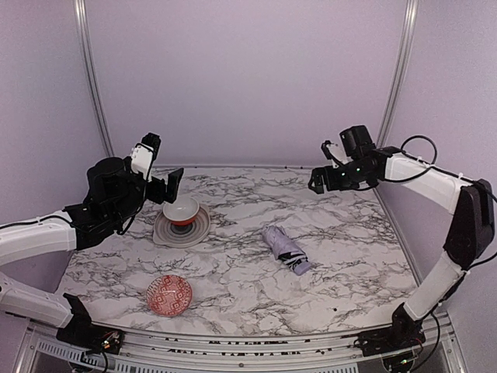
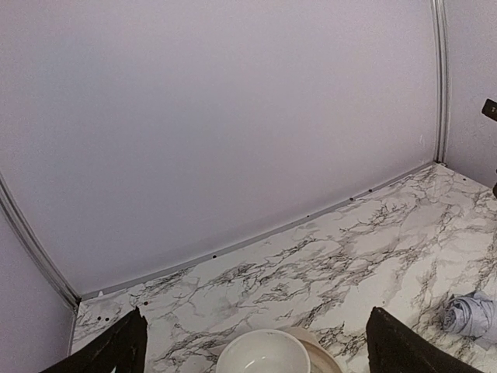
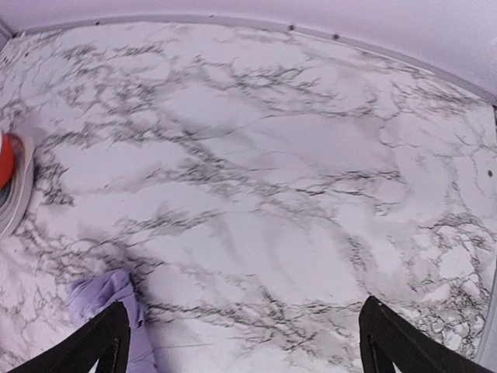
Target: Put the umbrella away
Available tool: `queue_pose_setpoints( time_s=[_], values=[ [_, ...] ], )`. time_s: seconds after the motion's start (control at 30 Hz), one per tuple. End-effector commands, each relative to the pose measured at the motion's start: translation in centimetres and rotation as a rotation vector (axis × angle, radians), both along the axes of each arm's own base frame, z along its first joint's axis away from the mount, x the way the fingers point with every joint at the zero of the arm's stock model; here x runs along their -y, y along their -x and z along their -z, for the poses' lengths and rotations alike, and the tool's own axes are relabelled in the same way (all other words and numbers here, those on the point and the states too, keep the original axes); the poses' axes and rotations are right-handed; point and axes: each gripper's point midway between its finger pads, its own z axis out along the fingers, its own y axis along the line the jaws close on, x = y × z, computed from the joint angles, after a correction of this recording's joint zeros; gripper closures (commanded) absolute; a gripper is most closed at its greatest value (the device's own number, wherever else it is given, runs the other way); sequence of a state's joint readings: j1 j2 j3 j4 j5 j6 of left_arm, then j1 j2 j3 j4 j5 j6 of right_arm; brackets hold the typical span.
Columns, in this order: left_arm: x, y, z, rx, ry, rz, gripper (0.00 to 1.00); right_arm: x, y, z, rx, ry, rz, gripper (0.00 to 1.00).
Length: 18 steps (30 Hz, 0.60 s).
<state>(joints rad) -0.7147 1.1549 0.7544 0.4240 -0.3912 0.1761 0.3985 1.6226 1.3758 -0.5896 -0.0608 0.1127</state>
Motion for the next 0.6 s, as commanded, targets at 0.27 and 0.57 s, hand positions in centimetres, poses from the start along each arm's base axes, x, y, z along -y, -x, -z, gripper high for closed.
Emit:
queue_pose_setpoints(
  time_s=[0.27,0.57],
  values=[
    [-2.0,-1.0,-0.6,0.024,0.035,-0.130,0.01,19.8,-1.6,-3.0,0.503,-0.137,0.574,0.00],
    [-8.7,-4.5,2.5,-0.022,0.092,-0.420,0.01,25.3,1.8,0.2,0.607,-0.043,0.818,0.00]
  ],
)
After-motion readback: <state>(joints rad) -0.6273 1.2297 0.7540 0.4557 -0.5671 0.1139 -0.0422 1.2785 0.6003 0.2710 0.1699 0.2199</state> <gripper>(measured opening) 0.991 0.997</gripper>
